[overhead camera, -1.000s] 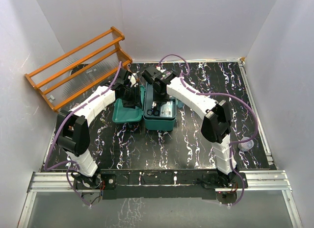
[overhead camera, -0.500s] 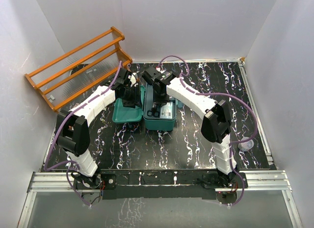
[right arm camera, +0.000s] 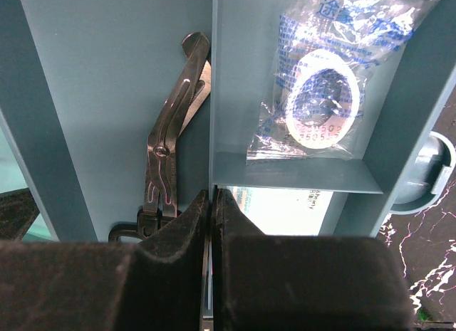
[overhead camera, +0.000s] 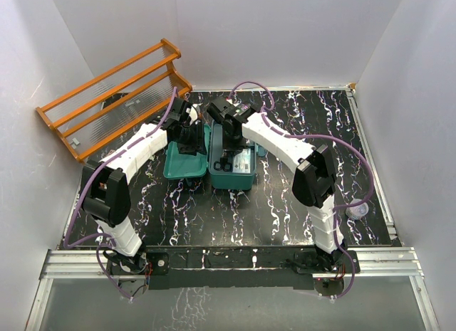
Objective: Organize the medicine kit
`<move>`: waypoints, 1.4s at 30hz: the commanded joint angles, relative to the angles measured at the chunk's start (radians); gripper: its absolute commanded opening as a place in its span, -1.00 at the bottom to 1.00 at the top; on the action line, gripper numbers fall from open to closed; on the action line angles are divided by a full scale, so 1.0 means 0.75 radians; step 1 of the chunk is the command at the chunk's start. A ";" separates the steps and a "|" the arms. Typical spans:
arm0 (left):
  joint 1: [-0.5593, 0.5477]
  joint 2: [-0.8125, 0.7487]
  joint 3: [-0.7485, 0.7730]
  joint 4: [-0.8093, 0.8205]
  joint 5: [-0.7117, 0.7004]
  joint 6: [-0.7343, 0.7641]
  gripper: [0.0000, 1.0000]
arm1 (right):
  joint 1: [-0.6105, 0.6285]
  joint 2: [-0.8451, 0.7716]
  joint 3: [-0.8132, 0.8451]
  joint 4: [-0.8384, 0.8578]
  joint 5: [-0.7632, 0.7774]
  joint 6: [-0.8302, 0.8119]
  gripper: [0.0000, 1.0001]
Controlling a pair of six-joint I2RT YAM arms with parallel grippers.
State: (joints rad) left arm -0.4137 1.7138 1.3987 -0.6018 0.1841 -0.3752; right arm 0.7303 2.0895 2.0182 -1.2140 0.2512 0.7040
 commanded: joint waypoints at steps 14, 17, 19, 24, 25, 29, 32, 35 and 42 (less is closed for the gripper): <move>-0.001 -0.006 0.061 -0.034 -0.009 0.011 -0.14 | -0.035 -0.005 0.094 -0.088 -0.151 -0.092 -1.00; -0.001 -0.012 0.058 -0.036 -0.018 0.011 -0.14 | -0.038 0.014 0.080 -0.091 -0.143 -0.113 -1.00; 0.000 -0.016 0.056 -0.038 -0.020 0.011 -0.14 | -0.040 0.024 0.072 -0.093 -0.131 -0.125 -1.00; -0.001 -0.017 0.057 -0.035 -0.024 0.010 -0.14 | -0.041 0.059 0.065 -0.095 -0.121 -0.142 -1.00; -0.001 -0.015 0.059 -0.037 -0.024 0.010 -0.13 | -0.041 0.063 0.062 -0.094 -0.118 -0.143 -1.00; -0.001 -0.014 0.066 -0.036 -0.028 0.009 -0.13 | -0.041 0.077 0.054 -0.095 -0.097 -0.148 -1.00; -0.001 -0.016 0.075 -0.042 -0.040 0.009 -0.13 | -0.041 0.084 0.065 -0.095 -0.097 -0.155 -1.00; -0.001 -0.028 0.087 -0.052 -0.071 0.006 -0.11 | -0.044 0.068 0.106 -0.090 -0.117 -0.153 -0.88; 0.009 -0.102 0.121 -0.058 -0.220 -0.002 0.00 | -0.076 -0.025 0.177 -0.077 -0.164 -0.123 -0.57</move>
State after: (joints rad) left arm -0.4133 1.7115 1.4418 -0.6163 0.1013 -0.3748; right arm 0.6971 2.1345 2.0861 -1.2800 0.1440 0.6033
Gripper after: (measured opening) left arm 0.491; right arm 0.209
